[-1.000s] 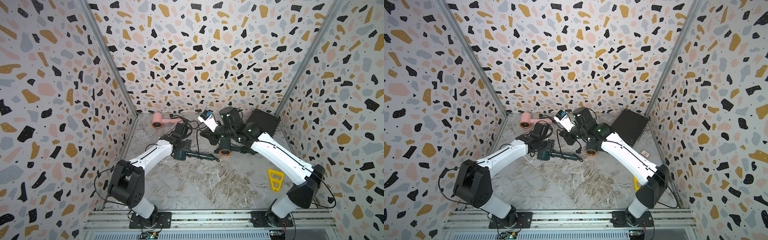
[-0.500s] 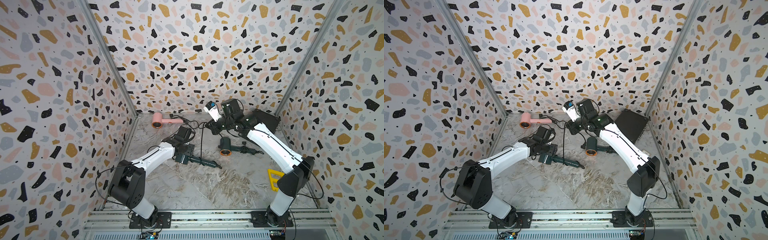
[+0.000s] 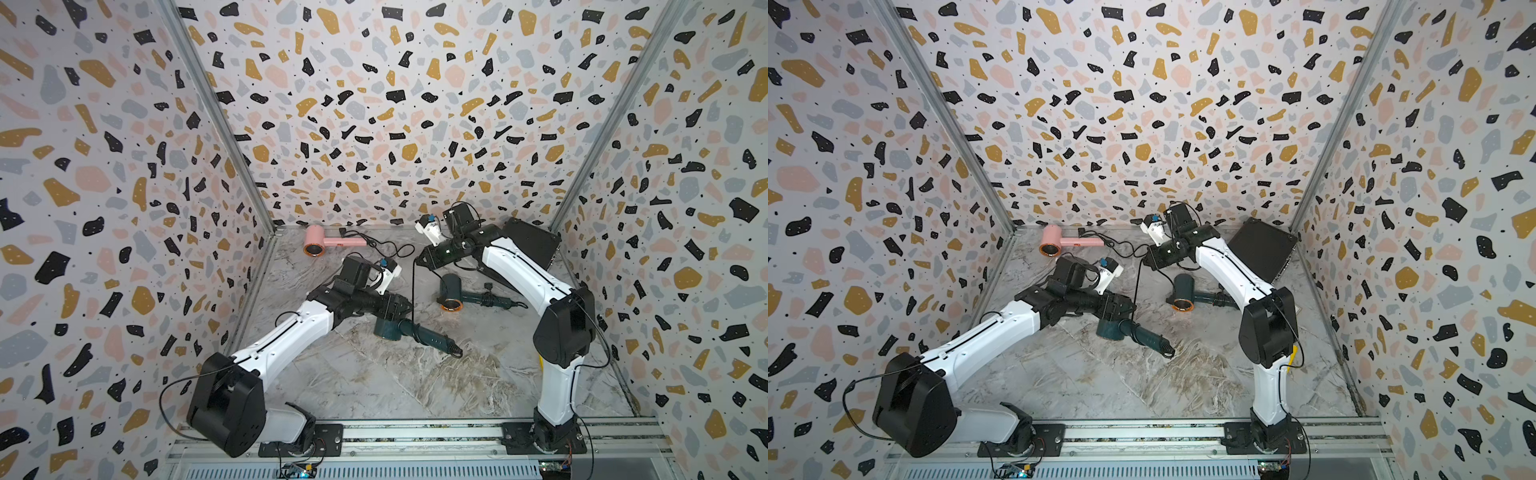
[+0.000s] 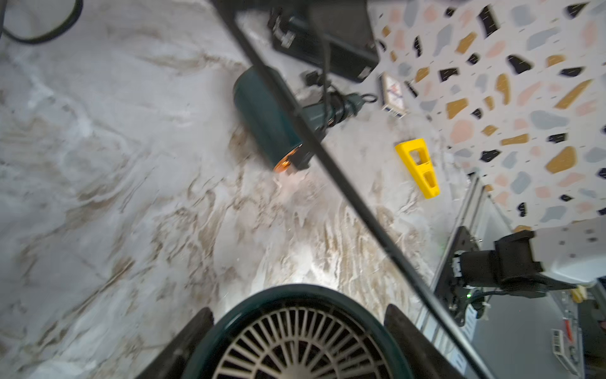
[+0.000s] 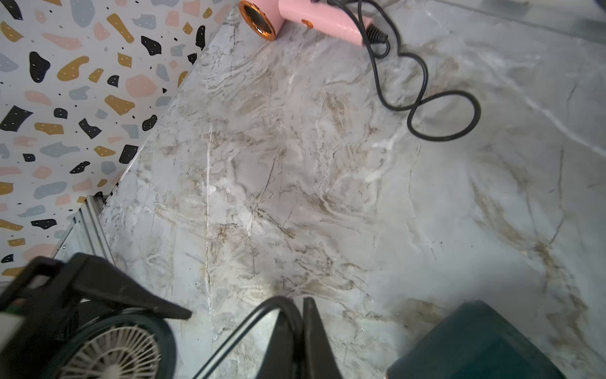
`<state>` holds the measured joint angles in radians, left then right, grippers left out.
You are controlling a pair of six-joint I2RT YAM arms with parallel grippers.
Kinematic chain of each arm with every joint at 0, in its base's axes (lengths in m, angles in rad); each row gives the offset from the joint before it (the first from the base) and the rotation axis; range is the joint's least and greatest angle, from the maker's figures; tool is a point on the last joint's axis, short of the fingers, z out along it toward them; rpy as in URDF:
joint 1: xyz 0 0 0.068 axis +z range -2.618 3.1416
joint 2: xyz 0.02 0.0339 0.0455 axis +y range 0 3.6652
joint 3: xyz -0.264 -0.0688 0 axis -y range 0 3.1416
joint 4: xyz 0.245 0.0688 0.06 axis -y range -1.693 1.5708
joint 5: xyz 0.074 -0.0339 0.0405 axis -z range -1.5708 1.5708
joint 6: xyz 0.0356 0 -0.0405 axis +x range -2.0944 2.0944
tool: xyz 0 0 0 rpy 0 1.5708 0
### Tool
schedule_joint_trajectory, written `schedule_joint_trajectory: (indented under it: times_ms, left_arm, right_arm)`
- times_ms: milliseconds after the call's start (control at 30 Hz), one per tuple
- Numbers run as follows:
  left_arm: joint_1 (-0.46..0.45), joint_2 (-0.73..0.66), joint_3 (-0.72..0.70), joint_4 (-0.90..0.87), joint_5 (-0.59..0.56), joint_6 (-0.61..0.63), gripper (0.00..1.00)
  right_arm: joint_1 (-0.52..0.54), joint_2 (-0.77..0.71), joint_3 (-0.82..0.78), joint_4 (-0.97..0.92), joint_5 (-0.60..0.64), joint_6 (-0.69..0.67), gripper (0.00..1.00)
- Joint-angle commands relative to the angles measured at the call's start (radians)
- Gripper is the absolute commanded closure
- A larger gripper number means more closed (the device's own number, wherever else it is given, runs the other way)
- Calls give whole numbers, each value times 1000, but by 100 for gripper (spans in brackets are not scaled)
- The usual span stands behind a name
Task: Wrap the cord around the hair dryer
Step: Wrap the power cord around the hair dryer.
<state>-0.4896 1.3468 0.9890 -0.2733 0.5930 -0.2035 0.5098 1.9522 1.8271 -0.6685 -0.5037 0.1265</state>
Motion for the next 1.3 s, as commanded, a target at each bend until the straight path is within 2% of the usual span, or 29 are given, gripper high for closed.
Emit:
schedule_joint_trajectory:
  times_ms: [0, 233, 500, 667, 833, 1033, 1267]
  left_arm:
    - [-5, -67, -20, 139, 224, -99, 100]
    - [44, -103, -39, 323, 301, -276, 100]
    - [140, -76, -67, 334, 218, -418, 100]
    - [221, -16, -91, 294, 93, -523, 100]
    - [259, 15, -106, 284, -81, -596, 100]
    - [261, 64, -95, 258, -304, -586, 100]
    - [261, 151, -55, 198, -519, -490, 100]
  right_arm:
    - [-34, -24, -78, 158, 14, 41, 100]
    - [-36, -67, -321, 320, 1, 91, 100]
    - [-35, -149, -501, 416, 26, 131, 100]
    - [-29, -233, -612, 456, 31, 164, 100]
    - [8, -305, -697, 450, 42, 174, 100]
    - [72, -396, -737, 350, 91, 132, 100]
    - [132, -504, -732, 223, 161, 80, 100]
